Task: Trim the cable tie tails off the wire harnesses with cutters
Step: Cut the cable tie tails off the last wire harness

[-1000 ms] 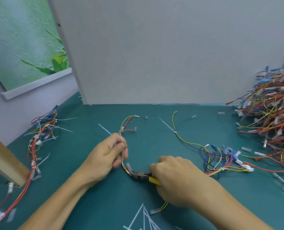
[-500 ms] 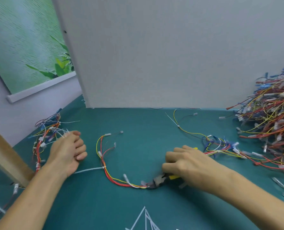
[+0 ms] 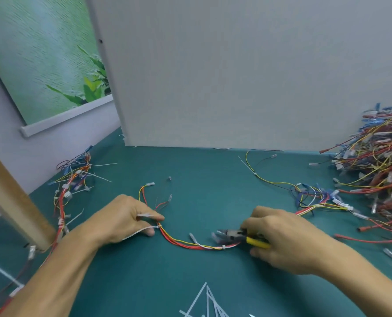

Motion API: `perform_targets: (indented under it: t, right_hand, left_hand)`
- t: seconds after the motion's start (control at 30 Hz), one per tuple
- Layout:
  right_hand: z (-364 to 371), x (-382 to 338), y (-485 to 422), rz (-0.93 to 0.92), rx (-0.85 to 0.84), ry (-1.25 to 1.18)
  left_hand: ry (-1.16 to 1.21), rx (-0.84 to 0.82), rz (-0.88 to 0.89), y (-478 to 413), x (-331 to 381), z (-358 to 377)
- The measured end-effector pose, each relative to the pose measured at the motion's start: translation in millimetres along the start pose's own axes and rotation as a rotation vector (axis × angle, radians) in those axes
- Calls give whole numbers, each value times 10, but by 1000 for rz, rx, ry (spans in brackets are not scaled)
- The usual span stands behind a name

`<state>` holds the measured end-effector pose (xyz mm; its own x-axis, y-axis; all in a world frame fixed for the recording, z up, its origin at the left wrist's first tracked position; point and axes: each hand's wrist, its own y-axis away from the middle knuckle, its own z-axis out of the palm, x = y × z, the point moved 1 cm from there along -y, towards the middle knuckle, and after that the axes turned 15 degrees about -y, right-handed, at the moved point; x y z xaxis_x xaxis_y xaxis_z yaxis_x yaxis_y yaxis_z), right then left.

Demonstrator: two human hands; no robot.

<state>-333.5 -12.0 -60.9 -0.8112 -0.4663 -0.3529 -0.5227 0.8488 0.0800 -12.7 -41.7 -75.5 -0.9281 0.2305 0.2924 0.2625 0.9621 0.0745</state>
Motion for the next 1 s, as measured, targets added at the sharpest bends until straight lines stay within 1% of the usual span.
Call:
perform_targets:
  t: [0.07,0.1,0.2,0.27,0.37,0.43,0.53,0.7,0.9,1.0]
  right_hand:
    - [39,48,-4,29,20,-22]
    - [29,84,-8,49,34,-27]
    - [-49,157,1,134,36,-29]
    - [-126,157,30,176,90,-82]
    - [-209,-36,40,183,246,-380]
    - [-162,-263,-32,169,245,-577]
    - [63,-559,-237,174,202,-745]
    - [251,-557,-418,270,284,-795]
    - [288,-558,-472,282,254,-803]
    - [257,-489,-480,308,260,-870]
  left_hand:
    - [75,33,40,-6,60,15]
    - [68,65,93,-14,107,21]
    - [-48,147,268,-40,274,64]
    - [-70,120,305,-46,377,126]
    - [-31,35,300,-58,514,235]
    - [-2,20,312,-69,599,300]
    - [4,35,347,-62,687,339]
    - [47,22,365,-38,736,320]
    - [135,-64,270,-35,701,285]
    - [145,-122,212,-22,640,228]
